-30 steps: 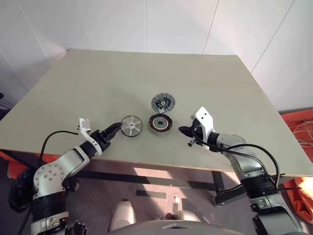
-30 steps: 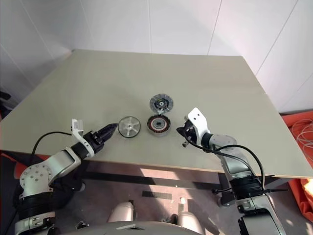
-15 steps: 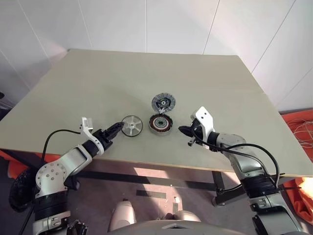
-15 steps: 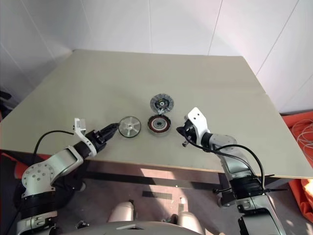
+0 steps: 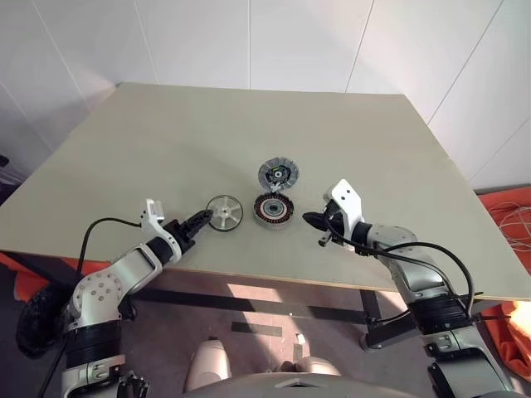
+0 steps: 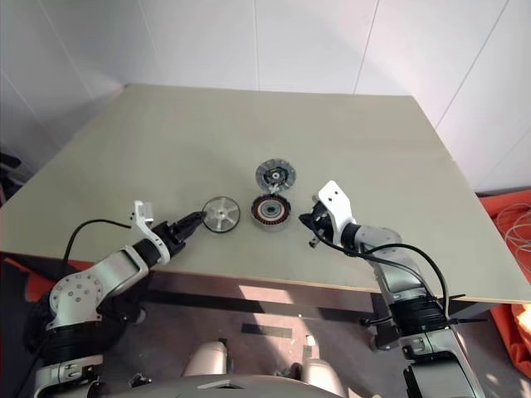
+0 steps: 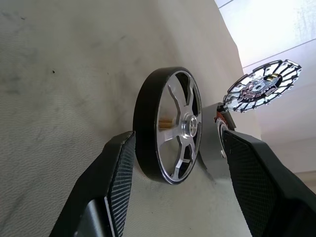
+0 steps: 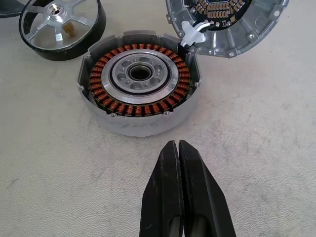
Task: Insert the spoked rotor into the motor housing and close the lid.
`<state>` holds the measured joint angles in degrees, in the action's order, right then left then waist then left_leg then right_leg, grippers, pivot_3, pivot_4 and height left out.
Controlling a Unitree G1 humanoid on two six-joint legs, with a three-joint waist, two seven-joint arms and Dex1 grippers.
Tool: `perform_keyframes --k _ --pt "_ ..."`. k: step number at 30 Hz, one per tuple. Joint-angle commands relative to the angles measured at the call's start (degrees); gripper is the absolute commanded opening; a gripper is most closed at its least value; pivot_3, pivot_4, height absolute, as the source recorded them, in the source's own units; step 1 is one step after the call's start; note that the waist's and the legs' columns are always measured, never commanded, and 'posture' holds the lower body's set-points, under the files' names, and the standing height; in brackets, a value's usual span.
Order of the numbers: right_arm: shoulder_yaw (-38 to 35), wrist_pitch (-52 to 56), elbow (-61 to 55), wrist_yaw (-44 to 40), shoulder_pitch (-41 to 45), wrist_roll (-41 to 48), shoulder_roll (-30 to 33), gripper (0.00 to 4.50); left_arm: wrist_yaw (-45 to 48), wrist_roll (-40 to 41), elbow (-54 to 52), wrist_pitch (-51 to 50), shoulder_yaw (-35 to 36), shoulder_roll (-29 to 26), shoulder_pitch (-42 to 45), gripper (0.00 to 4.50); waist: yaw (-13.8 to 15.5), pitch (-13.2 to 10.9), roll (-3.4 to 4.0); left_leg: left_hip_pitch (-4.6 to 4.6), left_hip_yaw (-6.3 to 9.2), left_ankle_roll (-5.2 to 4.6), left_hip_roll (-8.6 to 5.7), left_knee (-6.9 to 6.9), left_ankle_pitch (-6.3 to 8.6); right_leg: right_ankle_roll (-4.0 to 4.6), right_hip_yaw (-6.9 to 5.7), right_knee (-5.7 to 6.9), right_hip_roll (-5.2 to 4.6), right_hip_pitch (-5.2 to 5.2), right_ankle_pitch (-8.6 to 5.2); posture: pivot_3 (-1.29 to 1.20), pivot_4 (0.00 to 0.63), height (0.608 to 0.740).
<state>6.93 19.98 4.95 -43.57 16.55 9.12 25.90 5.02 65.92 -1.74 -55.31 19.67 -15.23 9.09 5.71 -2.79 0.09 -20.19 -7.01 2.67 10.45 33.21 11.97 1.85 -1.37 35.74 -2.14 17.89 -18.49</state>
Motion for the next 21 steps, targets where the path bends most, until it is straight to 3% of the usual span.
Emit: perform_keyframes --k 1,21 --pt "-1.27 -0.71 -1.98 0.16 1.00 0.52 0.37 0.00 2.67 -1.73 1.13 1.26 -0.26 -0.14 1.60 2.92 -0.01 0.00 0.00 0.00 0.00 0.00 0.00 0.00 0.00 0.00 0.00 0.00 0.00 0.00 0.00 0.00 0.000 0.740" --pt "-1.18 -0.64 -2.19 0.29 0.87 0.54 0.21 0.00 11.30 -3.35 4.44 0.93 0.04 2.19 3.60 2.92 0.01 0.00 0.00 -0.01 0.00 0.00 -0.02 0.00 0.00 0.01 0.00 0.01 -0.03 0.00 0.01 0.00 0.000 0.740"
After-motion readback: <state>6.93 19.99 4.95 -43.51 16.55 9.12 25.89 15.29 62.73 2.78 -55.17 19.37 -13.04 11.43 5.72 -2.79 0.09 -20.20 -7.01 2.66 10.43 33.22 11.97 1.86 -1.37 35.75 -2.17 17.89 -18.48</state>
